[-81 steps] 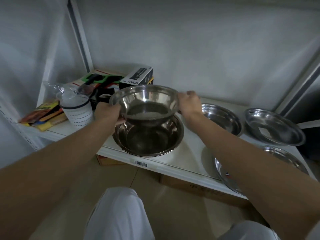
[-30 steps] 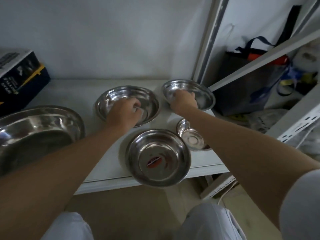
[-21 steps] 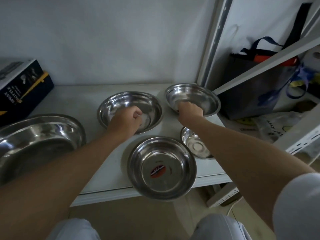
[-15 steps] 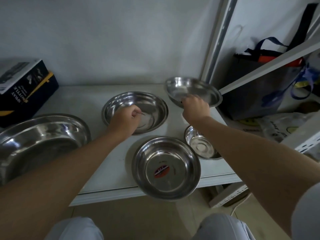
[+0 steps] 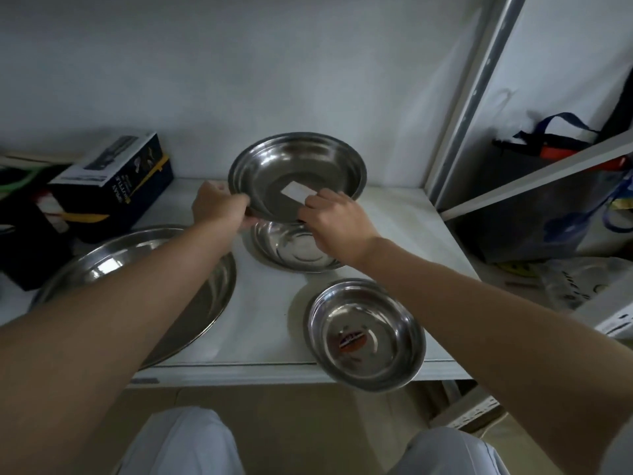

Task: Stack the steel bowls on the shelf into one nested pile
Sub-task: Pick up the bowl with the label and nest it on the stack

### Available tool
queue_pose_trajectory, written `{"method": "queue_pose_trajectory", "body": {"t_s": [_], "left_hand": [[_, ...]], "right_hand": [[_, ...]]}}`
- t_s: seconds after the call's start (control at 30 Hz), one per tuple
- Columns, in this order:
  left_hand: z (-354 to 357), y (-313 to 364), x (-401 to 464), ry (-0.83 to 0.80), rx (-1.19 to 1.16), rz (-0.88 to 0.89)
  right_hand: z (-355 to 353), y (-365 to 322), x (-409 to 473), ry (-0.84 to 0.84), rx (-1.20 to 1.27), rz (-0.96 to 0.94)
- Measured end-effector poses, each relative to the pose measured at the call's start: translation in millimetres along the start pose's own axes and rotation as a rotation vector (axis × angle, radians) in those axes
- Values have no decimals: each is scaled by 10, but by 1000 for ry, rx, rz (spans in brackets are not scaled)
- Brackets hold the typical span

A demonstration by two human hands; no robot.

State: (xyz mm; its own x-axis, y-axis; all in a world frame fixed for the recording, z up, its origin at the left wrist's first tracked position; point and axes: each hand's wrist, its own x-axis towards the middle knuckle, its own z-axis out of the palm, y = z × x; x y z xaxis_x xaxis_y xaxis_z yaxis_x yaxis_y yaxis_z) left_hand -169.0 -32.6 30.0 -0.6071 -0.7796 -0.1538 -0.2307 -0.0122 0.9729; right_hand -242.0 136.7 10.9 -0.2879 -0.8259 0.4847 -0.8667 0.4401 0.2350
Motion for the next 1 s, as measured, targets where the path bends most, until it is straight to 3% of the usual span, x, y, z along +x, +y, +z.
{"method": "queue_pose_trajectory", "body": {"t_s": [0.1,0.17,0.23,0.3,0.37,0.43,0.6,0.73,0.87,1.0], "left_hand": [[-68,1,29,7,34,1],[-79,-8,38,26,54,20],[-73,-45,57,30,64,39],[-44,-82,78,25,67,21],[22,-127,102,19,50,-6],[94,-153,105,3,16,-39],[224,-269,209,-82,197,-31],[326,-368,284,-90,543,118],[394,-423,294,-75,942,258],[400,-484,335,-80,1136,181]], "right_hand": [[-45,15,-12,-5,61,10],[-105,59,-90,-24,232,149],[-159,114,-146,48,374,375],[-163,170,-122,92,480,729],[-121,215,-26,-21,702,1089],[-47,260,34,-123,802,1226],[105,364,-53,-231,692,1238],[293,427,-115,-324,501,1186],[412,443,-193,-385,504,1134],[475,427,-239,-471,445,1053]]}}
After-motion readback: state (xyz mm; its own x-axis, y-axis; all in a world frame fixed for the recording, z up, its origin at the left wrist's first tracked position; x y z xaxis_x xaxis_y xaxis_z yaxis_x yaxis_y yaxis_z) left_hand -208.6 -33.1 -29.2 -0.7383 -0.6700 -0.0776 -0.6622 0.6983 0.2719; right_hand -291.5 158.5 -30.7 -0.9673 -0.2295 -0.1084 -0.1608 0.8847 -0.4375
